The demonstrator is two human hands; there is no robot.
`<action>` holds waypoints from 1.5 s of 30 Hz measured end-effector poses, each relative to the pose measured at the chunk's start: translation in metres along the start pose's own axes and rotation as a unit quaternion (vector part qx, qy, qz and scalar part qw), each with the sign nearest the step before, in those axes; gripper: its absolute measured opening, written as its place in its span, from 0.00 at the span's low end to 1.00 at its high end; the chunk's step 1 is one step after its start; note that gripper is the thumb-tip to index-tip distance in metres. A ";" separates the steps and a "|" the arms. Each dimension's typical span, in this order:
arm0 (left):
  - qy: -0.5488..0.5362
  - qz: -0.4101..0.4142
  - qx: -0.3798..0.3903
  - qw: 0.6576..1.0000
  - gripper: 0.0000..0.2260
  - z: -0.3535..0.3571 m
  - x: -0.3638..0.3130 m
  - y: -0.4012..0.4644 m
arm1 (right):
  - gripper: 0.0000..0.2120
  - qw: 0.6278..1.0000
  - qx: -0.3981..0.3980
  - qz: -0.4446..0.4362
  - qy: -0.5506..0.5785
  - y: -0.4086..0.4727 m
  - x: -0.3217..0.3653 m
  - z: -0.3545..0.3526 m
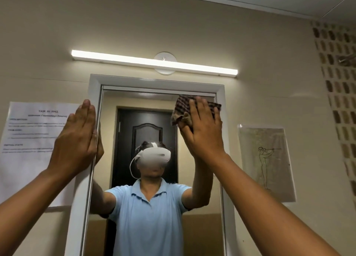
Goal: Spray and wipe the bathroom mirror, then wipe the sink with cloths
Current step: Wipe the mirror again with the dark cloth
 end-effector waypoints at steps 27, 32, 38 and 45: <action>-0.039 -0.005 0.016 0.999 0.29 -0.005 -0.005 -0.010 | 0.35 0.997 0.034 -0.074 0.004 0.030 0.184 0.047; -0.083 -0.015 0.009 0.996 0.24 -0.011 -0.002 -0.021 | 0.34 0.994 0.018 -0.108 0.016 -0.016 0.220 0.051; -0.041 0.017 0.041 0.998 0.30 -0.013 0.003 -0.058 | 0.34 0.984 0.039 -0.175 0.020 -0.079 0.220 0.045; 0.001 0.013 0.050 0.999 0.33 -0.015 -0.008 -0.074 | 0.34 0.978 0.055 -0.201 -0.017 -0.089 0.149 0.029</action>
Point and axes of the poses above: each hand's wrist, its own y-axis towards the middle knuckle, its own z-axis out of the palm, x = y × z, the point moved 8 cm from there along y, towards the middle knuckle, and after that the axes turned 10 degrees about -x, right-handed, at the moved point
